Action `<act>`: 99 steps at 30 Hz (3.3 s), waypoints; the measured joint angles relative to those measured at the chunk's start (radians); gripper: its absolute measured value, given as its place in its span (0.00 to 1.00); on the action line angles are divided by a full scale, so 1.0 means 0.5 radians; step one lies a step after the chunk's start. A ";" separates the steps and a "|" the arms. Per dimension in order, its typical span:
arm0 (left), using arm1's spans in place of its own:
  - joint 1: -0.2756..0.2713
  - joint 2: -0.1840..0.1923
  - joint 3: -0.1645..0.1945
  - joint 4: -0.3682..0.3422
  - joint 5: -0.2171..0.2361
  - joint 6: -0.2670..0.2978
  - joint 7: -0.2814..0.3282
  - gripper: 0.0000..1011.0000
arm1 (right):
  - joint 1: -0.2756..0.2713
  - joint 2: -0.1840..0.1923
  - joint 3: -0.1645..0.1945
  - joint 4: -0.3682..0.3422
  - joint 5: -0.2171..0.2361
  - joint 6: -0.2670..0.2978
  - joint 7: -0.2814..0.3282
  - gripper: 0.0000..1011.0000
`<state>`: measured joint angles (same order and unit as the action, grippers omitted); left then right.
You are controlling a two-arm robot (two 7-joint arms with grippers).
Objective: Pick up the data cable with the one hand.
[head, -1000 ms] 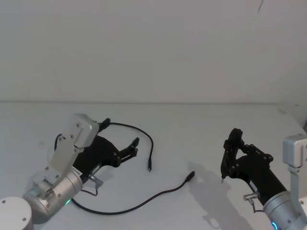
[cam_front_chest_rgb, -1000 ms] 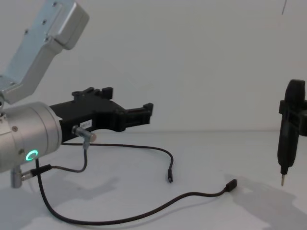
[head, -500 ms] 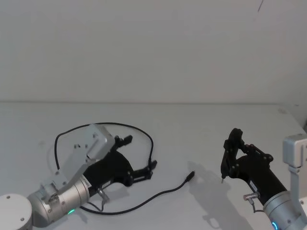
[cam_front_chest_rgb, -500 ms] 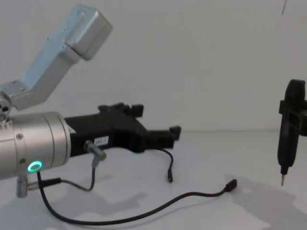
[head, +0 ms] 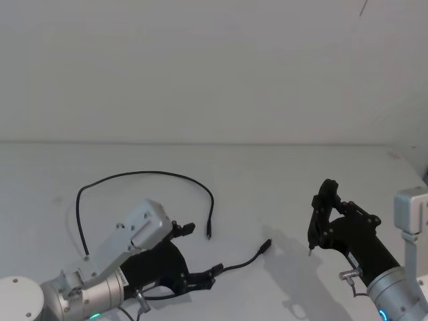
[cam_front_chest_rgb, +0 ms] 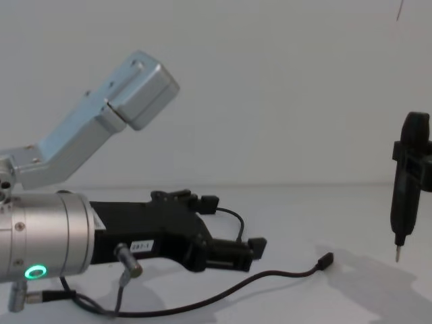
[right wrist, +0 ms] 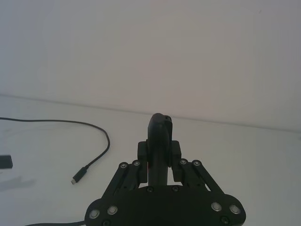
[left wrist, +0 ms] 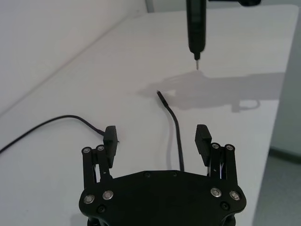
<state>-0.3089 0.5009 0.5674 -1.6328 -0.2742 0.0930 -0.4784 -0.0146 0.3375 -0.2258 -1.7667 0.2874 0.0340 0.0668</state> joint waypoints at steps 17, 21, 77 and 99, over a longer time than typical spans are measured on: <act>-0.037 -0.063 0.059 0.078 0.044 0.109 -0.064 0.99 | 0.000 0.000 0.000 0.000 0.000 0.000 0.000 0.28; -0.047 -0.090 0.076 0.106 0.058 0.133 -0.070 0.99 | 0.000 0.000 0.000 0.000 0.000 0.000 0.000 0.28; -0.057 -0.183 -0.005 0.108 0.016 0.168 -0.094 0.04 | 0.000 -0.007 0.003 -0.001 0.000 0.000 -0.001 0.28; -0.062 -0.161 -0.024 0.074 -0.026 0.153 -0.113 0.04 | 0.152 -0.196 0.036 0.067 0.078 -0.054 -0.025 0.28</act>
<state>-0.3398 0.4202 0.5553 -1.5960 -0.2870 0.1695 -0.5349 0.0613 0.2394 -0.2076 -1.7330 0.3264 0.0071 0.0546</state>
